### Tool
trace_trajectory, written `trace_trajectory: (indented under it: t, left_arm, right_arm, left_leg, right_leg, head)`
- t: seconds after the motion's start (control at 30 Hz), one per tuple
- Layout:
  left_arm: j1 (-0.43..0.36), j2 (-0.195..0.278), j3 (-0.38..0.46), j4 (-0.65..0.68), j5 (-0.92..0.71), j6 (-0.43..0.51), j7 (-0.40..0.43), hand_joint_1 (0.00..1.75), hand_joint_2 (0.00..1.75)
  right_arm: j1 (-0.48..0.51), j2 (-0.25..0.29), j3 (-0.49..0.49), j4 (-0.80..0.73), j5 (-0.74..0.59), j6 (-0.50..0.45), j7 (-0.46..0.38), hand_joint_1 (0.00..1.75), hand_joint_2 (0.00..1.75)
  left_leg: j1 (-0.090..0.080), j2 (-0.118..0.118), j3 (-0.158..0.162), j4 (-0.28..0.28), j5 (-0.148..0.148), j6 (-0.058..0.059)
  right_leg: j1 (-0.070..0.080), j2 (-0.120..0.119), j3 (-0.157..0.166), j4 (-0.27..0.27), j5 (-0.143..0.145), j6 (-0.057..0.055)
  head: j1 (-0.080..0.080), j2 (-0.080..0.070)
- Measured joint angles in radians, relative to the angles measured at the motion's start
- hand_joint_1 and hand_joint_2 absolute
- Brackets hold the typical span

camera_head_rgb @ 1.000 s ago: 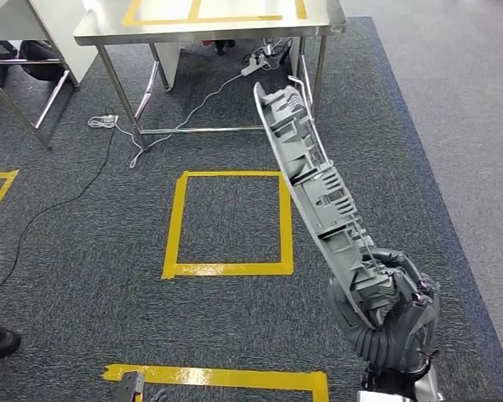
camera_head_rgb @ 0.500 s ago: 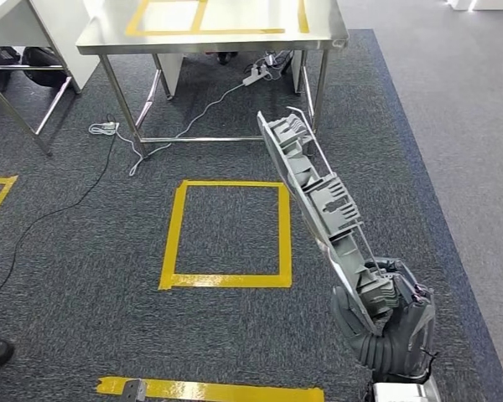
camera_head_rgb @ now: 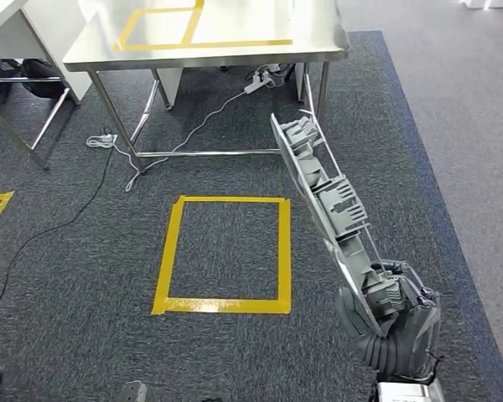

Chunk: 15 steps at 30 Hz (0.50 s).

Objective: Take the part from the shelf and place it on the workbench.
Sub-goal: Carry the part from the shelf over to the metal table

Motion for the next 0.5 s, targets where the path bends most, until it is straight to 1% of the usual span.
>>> trace_trajectory:
  t: [0.03, 0.07, 0.1, 0.13, 0.17, 0.2, 0.23, 0.27, 0.3, 0.33, 0.37, 0.4, 0.43, 0.47, 0.5]
  left_arm:
    - [0.006, 0.003, 0.000, 0.000, 0.000, 0.000, 0.000, 0.00, 1.75]
    - [0.011, 0.004, 0.000, 0.000, 0.000, 0.000, 0.001, 0.00, 1.75]
    - [0.013, 0.005, 0.000, 0.001, 0.000, 0.000, 0.002, 0.00, 1.75]
    - [0.011, 0.003, 0.000, 0.001, 0.000, 0.000, 0.002, 0.00, 1.75]
    - [0.005, 0.001, 0.000, 0.001, 0.000, 0.000, 0.003, 0.00, 1.75]
    - [-0.001, 0.000, 0.000, 0.001, 0.000, 0.000, 0.003, 0.00, 1.75]
    - [-0.005, -0.001, 0.000, 0.001, 0.000, 0.000, 0.003, 0.00, 1.75]
    - [-0.005, -0.001, 0.000, 0.001, 0.000, 0.000, 0.003, 0.00, 1.75]
    - [-0.004, -0.002, 0.000, 0.001, 0.000, 0.000, 0.003, 0.00, 1.75]
    - [-0.001, -0.003, 0.000, 0.001, 0.000, 0.000, 0.003, 0.00, 1.75]
    - [0.002, -0.004, 0.000, 0.001, 0.000, 0.000, 0.003, 0.00, 1.75]
    - [0.003, -0.004, 0.000, 0.001, 0.000, 0.000, 0.004, 0.00, 1.75]
    - [0.004, -0.004, 0.000, 0.001, 0.000, 0.000, 0.004, 0.00, 1.75]
    - [0.005, -0.004, 0.000, 0.001, 0.000, 0.000, 0.005, 0.00, 1.75]
    - [0.006, -0.004, 0.000, 0.001, 0.000, 0.000, 0.005, 0.00, 1.75]
  right_arm:
    - [-0.001, 0.000, -0.001, 0.001, 0.000, -0.001, 0.000, 1.75, 1.75]
    - [-0.003, 0.000, -0.002, 0.001, 0.001, -0.003, -0.002, 1.75, 1.75]
    - [-0.004, 0.000, -0.002, 0.000, 0.002, -0.006, -0.003, 1.75, 1.75]
    - [-0.007, 0.001, -0.004, -0.001, 0.003, -0.008, -0.005, 1.75, 1.75]
    - [-0.010, 0.001, -0.005, -0.004, 0.004, -0.009, -0.006, 1.75, 1.75]
    - [-0.012, 0.001, -0.007, -0.007, 0.006, -0.010, -0.008, 1.75, 1.75]
    - [-0.016, 0.001, -0.010, -0.008, 0.007, -0.011, -0.009, 1.75, 1.75]
    - [-0.018, 0.001, -0.012, -0.009, 0.008, -0.013, -0.011, 1.75, 1.75]
    - [-0.019, 0.001, -0.015, -0.009, 0.008, -0.014, -0.013, 1.75, 1.75]
    - [-0.020, 0.001, -0.018, -0.009, 0.008, -0.016, -0.015, 1.75, 1.75]
    - [-0.020, 0.001, -0.022, -0.009, 0.007, -0.017, -0.017, 1.75, 1.75]
    - [-0.020, 0.001, -0.026, -0.009, 0.006, -0.019, -0.018, 1.75, 1.75]
    - [-0.020, 0.001, -0.030, -0.009, 0.005, -0.021, -0.020, 1.75, 1.75]
    - [-0.020, 0.001, -0.034, -0.009, 0.005, -0.023, -0.022, 1.75, 1.75]
    - [-0.020, 0.001, -0.037, -0.009, 0.004, -0.025, -0.023, 1.75, 1.75]
  left_leg:
    - [-0.014, -0.006, 0.002, -0.057, 0.099, 0.019]
    - [-0.025, -0.010, 0.007, -0.094, 0.179, 0.029]
    - [-0.032, -0.014, 0.014, -0.114, 0.223, 0.032]
    - [-0.034, -0.018, 0.025, -0.116, 0.223, 0.030]
    - [-0.032, -0.018, 0.038, -0.119, 0.208, 0.028]
    - [-0.030, -0.020, 0.054, -0.128, 0.196, 0.029]
    - [-0.028, -0.022, 0.074, -0.138, 0.184, 0.032]
    - [-0.026, -0.023, 0.096, -0.148, 0.170, 0.034]
    - [-0.026, -0.024, 0.120, -0.156, 0.154, 0.036]
    - [-0.026, -0.025, 0.145, -0.164, 0.138, 0.038]
    - [-0.027, -0.028, 0.170, -0.170, 0.121, 0.038]
    - [-0.027, -0.032, 0.195, -0.175, 0.105, 0.039]
    - [-0.029, -0.036, 0.220, -0.179, 0.088, 0.039]
    - [-0.031, -0.039, 0.245, -0.181, 0.070, 0.038]
    - [-0.034, -0.041, 0.265, -0.182, 0.051, 0.039]
  right_leg:
    - [0.005, 0.001, 0.030, -0.018, -0.015, 0.003]
    - [0.008, 0.003, 0.057, -0.036, -0.029, 0.006]
    - [0.010, 0.006, 0.081, -0.050, -0.037, 0.009]
    - [0.012, 0.008, 0.092, -0.050, -0.034, 0.015]
    - [0.011, 0.009, 0.085, -0.024, -0.020, 0.019]
    - [0.011, 0.009, 0.059, 0.032, 0.005, 0.023]
    - [0.012, 0.009, 0.013, 0.109, 0.025, 0.025]
    - [0.014, 0.008, -0.042, 0.188, 0.024, 0.024]
    - [0.017, 0.008, -0.096, 0.248, 0.000, 0.022]
    - [0.019, 0.008, -0.144, 0.283, -0.047, 0.020]
    - [0.022, 0.008, -0.184, 0.293, -0.104, 0.019]
    - [0.024, 0.008, -0.217, 0.283, -0.150, 0.019]
    - [0.026, 0.009, -0.244, 0.258, -0.169, 0.018]
    - [0.028, 0.009, -0.268, 0.220, -0.143, 0.014]
    - [0.030, 0.011, -0.288, 0.172, -0.058, 0.008]
  head:
    - [0.001, 0.000]
    - [0.002, 0.000]
    - [0.004, 0.000]
    - [0.005, 0.000]
    - [0.005, 0.000]
    - [0.006, 0.000]
    - [0.008, 0.000]
    - [0.009, 0.000]
    - [0.010, 0.000]
    - [0.010, 0.000]
    - [0.010, 0.000]
    - [0.011, 0.000]
    - [0.011, 0.000]
    - [0.012, 0.000]
    - [0.012, 0.000]
